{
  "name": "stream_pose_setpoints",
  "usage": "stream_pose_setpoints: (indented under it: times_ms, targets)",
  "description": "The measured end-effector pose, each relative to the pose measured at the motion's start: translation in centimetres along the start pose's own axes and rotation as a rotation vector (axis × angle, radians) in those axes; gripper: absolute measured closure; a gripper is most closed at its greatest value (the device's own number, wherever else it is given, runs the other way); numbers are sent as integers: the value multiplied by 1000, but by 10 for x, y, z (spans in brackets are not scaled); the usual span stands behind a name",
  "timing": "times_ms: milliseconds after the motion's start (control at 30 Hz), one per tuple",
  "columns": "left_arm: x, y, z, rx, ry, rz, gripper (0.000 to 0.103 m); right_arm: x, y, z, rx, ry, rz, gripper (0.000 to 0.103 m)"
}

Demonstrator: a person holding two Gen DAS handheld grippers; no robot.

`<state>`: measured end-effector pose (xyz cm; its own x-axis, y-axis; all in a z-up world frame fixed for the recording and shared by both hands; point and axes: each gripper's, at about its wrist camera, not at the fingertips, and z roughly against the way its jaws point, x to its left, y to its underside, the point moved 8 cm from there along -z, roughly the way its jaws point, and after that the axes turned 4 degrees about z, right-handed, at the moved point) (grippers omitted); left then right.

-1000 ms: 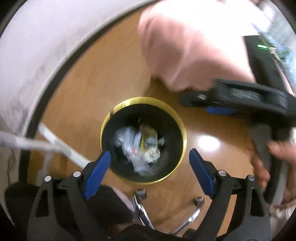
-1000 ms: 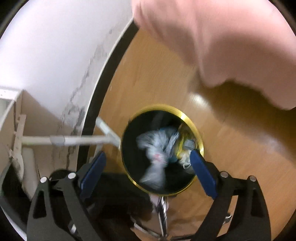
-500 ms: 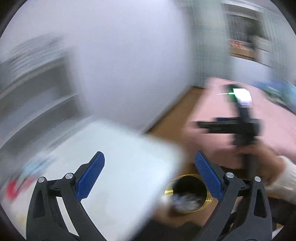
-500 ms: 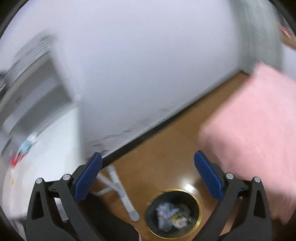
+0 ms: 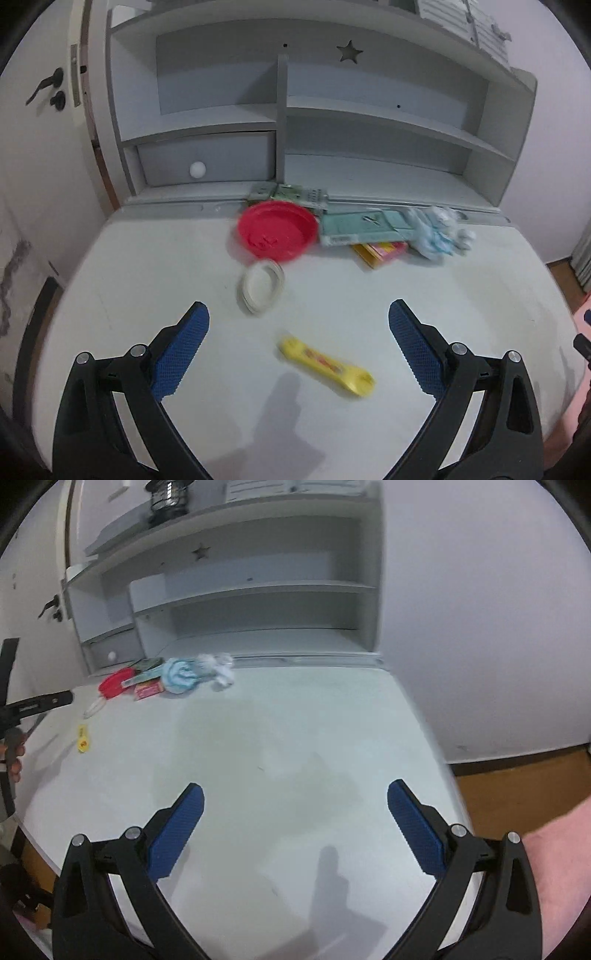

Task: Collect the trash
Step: 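Open both tools over the bin and return to the desk, then grasp the red cup lid with the left tool while the right tool grasps the blue-trimmed tissue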

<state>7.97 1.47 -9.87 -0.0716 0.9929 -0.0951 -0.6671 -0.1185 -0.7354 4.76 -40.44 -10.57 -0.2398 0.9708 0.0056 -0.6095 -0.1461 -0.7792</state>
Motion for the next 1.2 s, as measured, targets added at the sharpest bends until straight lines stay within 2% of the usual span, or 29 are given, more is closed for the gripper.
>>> stream_pose_setpoints:
  times_ms: [100,267,500,667,833,1000,1033,1067,1133,1200]
  targets:
    - [13,-10,-18,26,24,32,8,24,-14,-25,24,-73,-8,7]
    - [28,-13,-49,76,18,53,8,77,-55,-68,43,-187,39,7]
    - [32,-34,-91,140,41,8,8,140,-102,-121,45,-248,159,7]
    - [23,-48,-119,170,66,-44,8,164,-120,-155,80,-290,174,7]
    - [13,-52,-142,196,79,-80,8,178,-127,-180,113,-272,231,12]
    - [16,-52,-155,201,66,-90,8,180,-120,-196,164,-272,254,30]
    - [17,-53,-156,192,61,-99,11,179,-118,-197,171,-279,249,41]
    - [15,-53,-155,186,50,-115,23,178,-117,-200,181,-289,241,56]
    - [11,-53,-151,178,65,-131,24,176,-114,-204,196,-308,210,71]
    - [10,-52,-147,179,100,-101,24,172,-114,-201,192,-319,179,76]
